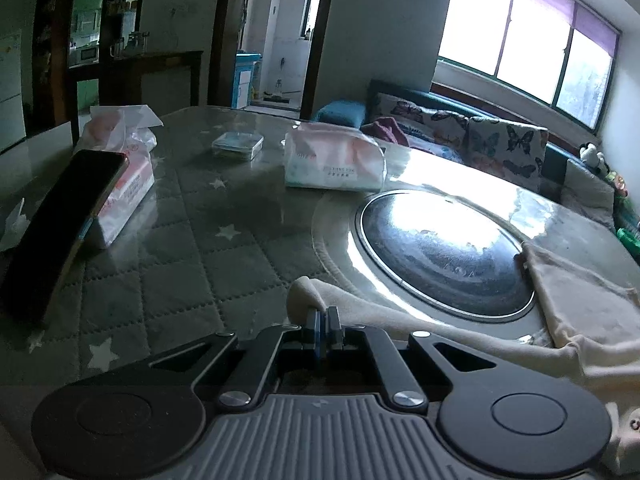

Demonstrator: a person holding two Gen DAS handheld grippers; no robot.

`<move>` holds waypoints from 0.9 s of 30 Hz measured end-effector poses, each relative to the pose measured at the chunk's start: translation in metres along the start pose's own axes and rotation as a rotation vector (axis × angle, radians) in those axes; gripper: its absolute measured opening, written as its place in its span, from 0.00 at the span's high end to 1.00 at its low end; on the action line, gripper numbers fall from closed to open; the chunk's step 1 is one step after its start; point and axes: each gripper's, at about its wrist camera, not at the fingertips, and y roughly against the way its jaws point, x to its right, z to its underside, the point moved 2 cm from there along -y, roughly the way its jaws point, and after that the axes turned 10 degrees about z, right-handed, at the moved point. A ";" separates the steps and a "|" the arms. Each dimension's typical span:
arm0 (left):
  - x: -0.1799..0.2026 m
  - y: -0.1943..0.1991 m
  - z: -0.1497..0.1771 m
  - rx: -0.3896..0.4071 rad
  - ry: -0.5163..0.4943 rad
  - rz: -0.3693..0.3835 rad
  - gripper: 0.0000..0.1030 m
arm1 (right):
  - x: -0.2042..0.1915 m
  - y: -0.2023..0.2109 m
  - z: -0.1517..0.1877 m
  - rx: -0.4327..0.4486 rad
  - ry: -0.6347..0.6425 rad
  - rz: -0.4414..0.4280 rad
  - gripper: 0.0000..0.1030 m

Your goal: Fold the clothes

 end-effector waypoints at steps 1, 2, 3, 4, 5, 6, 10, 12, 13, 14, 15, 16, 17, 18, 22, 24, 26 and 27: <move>0.000 -0.001 0.000 -0.002 0.003 -0.002 0.98 | -0.003 0.004 0.001 0.008 0.008 -0.023 0.62; -0.001 -0.001 0.001 -0.004 0.007 -0.003 0.97 | -0.008 0.008 0.002 0.015 0.024 -0.045 0.57; -0.002 -0.001 0.001 -0.007 0.010 -0.003 0.97 | -0.016 0.010 0.003 0.023 0.048 -0.067 0.54; -0.002 -0.002 0.001 -0.009 0.013 -0.004 0.97 | -0.023 0.013 0.004 0.030 0.072 -0.089 0.52; -0.002 -0.002 0.001 -0.012 0.014 -0.006 0.97 | -0.029 0.012 0.005 0.035 0.092 -0.096 0.49; -0.002 -0.001 0.001 -0.013 0.014 -0.008 0.97 | -0.035 0.010 0.006 0.037 0.107 -0.090 0.49; -0.007 0.001 0.003 -0.018 0.025 -0.015 0.97 | -0.041 -0.006 0.005 0.025 0.128 -0.051 0.49; -0.009 0.001 0.004 -0.024 0.029 -0.019 0.94 | -0.034 -0.013 0.005 0.012 0.123 -0.020 0.48; -0.010 0.001 0.004 -0.026 0.031 -0.020 0.93 | -0.028 -0.015 0.005 0.010 0.117 0.001 0.48; -0.011 0.001 0.005 -0.027 0.033 -0.022 0.93 | -0.022 -0.017 0.005 0.008 0.111 0.021 0.48; -0.012 0.000 0.005 -0.029 0.036 -0.024 0.93 | -0.015 -0.019 0.006 0.002 0.100 0.046 0.48; -0.013 0.000 0.005 -0.031 0.039 -0.025 0.92 | -0.008 -0.020 0.006 -0.005 0.090 0.068 0.48; -0.014 -0.001 0.005 -0.031 0.041 -0.030 0.91 | 0.000 -0.021 0.007 -0.012 0.081 0.089 0.48; -0.014 -0.001 0.005 -0.030 0.042 -0.037 0.88 | 0.008 -0.021 0.007 -0.016 0.075 0.107 0.48; -0.018 0.000 0.002 -0.022 0.052 -0.074 0.86 | 0.021 -0.011 0.005 -0.003 0.068 0.125 0.48; -0.021 0.002 0.000 -0.017 0.059 -0.090 0.86 | 0.020 -0.003 0.004 0.009 0.063 0.088 0.48; -0.021 0.006 -0.001 -0.007 0.051 -0.094 0.87 | 0.011 0.008 0.002 0.021 0.076 0.022 0.48; -0.021 0.009 -0.002 -0.002 0.047 -0.092 0.87 | 0.004 0.014 0.002 0.028 0.087 -0.012 0.48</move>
